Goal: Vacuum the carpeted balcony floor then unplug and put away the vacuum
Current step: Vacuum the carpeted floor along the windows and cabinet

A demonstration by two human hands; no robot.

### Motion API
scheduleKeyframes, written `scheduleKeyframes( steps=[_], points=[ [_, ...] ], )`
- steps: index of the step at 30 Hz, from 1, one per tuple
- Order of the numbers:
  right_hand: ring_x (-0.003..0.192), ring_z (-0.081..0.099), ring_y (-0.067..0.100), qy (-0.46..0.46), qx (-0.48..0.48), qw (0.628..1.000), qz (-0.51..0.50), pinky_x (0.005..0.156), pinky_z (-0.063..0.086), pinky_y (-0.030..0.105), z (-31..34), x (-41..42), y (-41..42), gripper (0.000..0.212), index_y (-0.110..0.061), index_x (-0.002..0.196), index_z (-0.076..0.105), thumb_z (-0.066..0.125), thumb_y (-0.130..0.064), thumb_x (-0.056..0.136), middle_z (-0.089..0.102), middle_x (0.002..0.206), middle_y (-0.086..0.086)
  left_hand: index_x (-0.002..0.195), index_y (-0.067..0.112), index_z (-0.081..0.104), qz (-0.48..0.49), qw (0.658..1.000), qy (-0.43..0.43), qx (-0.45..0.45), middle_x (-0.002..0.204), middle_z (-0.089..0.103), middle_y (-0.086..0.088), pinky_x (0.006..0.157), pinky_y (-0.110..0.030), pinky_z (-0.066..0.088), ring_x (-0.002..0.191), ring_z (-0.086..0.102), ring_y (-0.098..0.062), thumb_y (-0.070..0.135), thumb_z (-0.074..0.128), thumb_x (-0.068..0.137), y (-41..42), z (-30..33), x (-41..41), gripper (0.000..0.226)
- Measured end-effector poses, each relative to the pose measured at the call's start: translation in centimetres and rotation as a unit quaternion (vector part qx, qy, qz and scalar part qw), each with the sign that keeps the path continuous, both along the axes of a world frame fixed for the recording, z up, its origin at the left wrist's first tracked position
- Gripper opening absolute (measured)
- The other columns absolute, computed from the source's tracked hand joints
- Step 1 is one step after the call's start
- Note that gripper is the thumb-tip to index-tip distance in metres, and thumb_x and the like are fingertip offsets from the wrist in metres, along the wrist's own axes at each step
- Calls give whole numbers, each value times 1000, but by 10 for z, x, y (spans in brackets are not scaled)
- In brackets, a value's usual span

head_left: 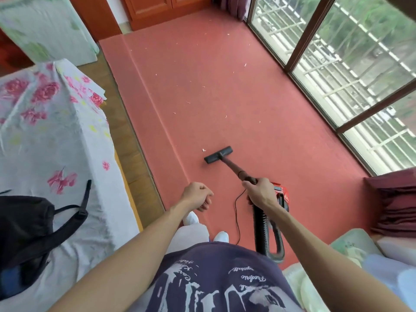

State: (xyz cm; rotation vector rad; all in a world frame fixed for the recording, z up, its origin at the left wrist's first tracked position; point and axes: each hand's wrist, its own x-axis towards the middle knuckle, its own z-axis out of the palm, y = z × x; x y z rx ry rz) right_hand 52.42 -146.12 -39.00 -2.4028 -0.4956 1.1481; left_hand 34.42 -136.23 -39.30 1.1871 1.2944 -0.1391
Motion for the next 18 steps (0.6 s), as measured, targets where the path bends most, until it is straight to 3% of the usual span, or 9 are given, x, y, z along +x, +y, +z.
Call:
scheduleKeyframes(
  steps=[4,7,11,15,18],
  points=[
    [29,51,7,16,-40,999,5,32,33,12,-1,11,-11,17,-4,75,59,59,-18,86,58,51,3,87,1,63,22,999,9,-21,65,60,-11,46,-23,42,50,51,-23,5,50,87,24,-8,-14,15],
    [36,53,12,17,-83,995,45,34,34,13,-8,12,-5,15,-7,74,59,59,-16,86,58,52,2,89,0,64,32,999,10,-28,67,60,-12,48,-26,42,49,51,-22,6,50,87,45,-13,-23,15],
    [41,58,13,6,-105,990,89,36,37,13,-21,3,30,13,-8,88,61,57,-21,86,62,58,1,88,2,64,29,999,0,-24,68,61,-12,43,-22,43,49,53,-22,6,49,88,74,-11,-28,16],
    [46,61,16,-4,-102,988,113,41,43,20,-33,-7,70,26,-8,103,59,58,-26,84,65,68,4,83,5,63,32,999,-19,-19,66,61,-11,42,-22,44,50,52,-22,6,48,88,98,-10,-32,16],
    [52,64,17,-42,-70,989,125,43,47,23,-31,-13,86,23,-16,101,59,59,-30,83,68,75,5,83,5,64,43,999,-25,-21,65,61,-10,44,-23,45,50,52,-22,6,47,87,111,-10,-43,17]
  ],
)
